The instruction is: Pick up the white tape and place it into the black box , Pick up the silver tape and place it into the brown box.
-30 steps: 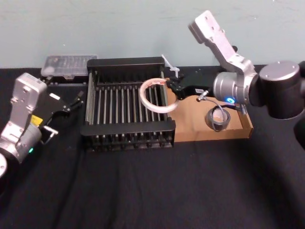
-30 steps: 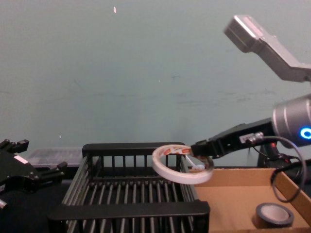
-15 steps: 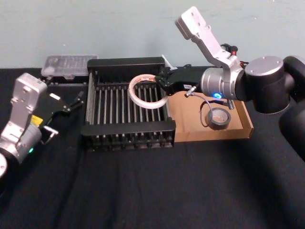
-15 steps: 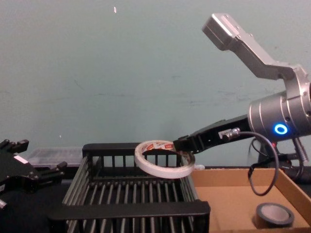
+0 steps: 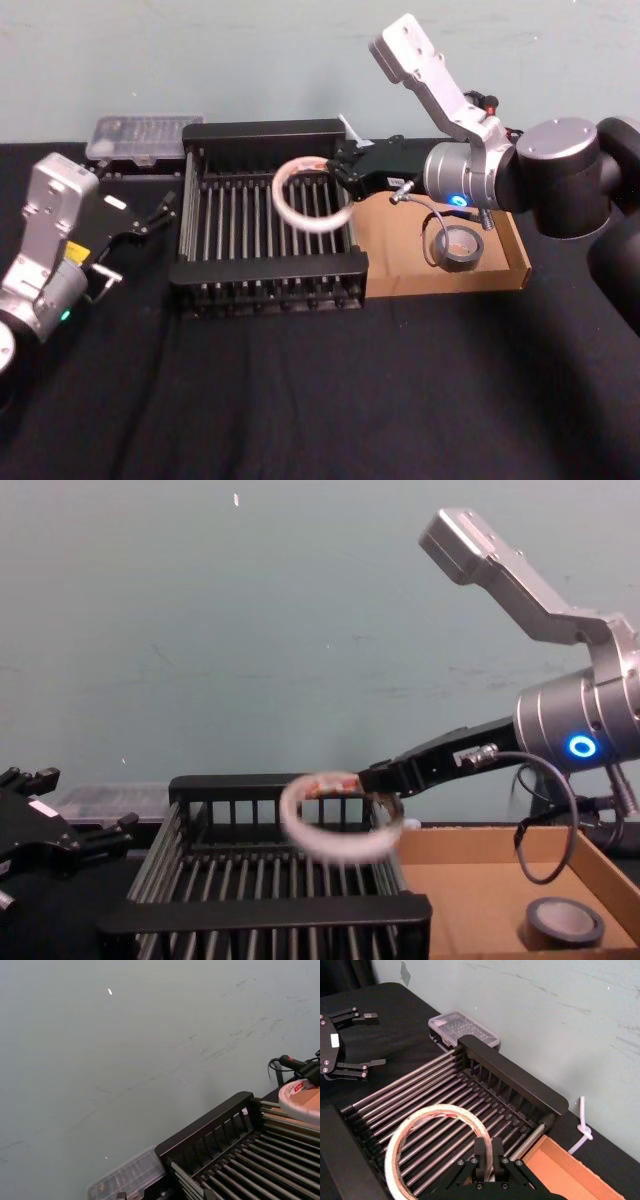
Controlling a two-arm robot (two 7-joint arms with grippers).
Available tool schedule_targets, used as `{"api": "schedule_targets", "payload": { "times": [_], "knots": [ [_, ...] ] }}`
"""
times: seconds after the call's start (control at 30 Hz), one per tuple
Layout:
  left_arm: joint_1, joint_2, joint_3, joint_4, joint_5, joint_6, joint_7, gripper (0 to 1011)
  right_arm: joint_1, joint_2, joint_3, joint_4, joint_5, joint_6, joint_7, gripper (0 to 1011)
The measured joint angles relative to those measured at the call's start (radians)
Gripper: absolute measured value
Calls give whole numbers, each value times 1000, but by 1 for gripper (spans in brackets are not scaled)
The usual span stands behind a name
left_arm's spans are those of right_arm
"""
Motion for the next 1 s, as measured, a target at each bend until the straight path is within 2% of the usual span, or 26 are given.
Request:
{"api": "schedule_targets", "payload": {
  "times": [0.17, 0.2, 0.4, 0.47, 0.77, 0.8, 1.0],
  "knots": [
    [0, 0, 0, 0, 0, 0, 0, 1001, 0, 0, 0, -1, 0, 1, 0, 223],
    [0, 0, 0, 0, 0, 0, 0, 1001, -1, 0, 1, -1, 0, 1, 0, 277],
    [0, 0, 0, 0, 0, 0, 0, 1001, -1, 1, 1, -2, 1, 2, 0, 437],
    [0, 0, 0, 0, 0, 0, 0, 1001, -1, 1, 1, -2, 1, 2, -1, 530],
    [0, 0, 0, 0, 0, 0, 0, 1001, -2, 2, 1, -3, 2, 3, -1, 787],
    [0, 0, 0, 0, 0, 0, 0, 1001, -2, 2, 1, -3, 2, 3, -1, 847],
    [0, 0, 0, 0, 0, 0, 0, 1001, -2, 2, 1, -3, 2, 3, -1, 978]
  ]
}}
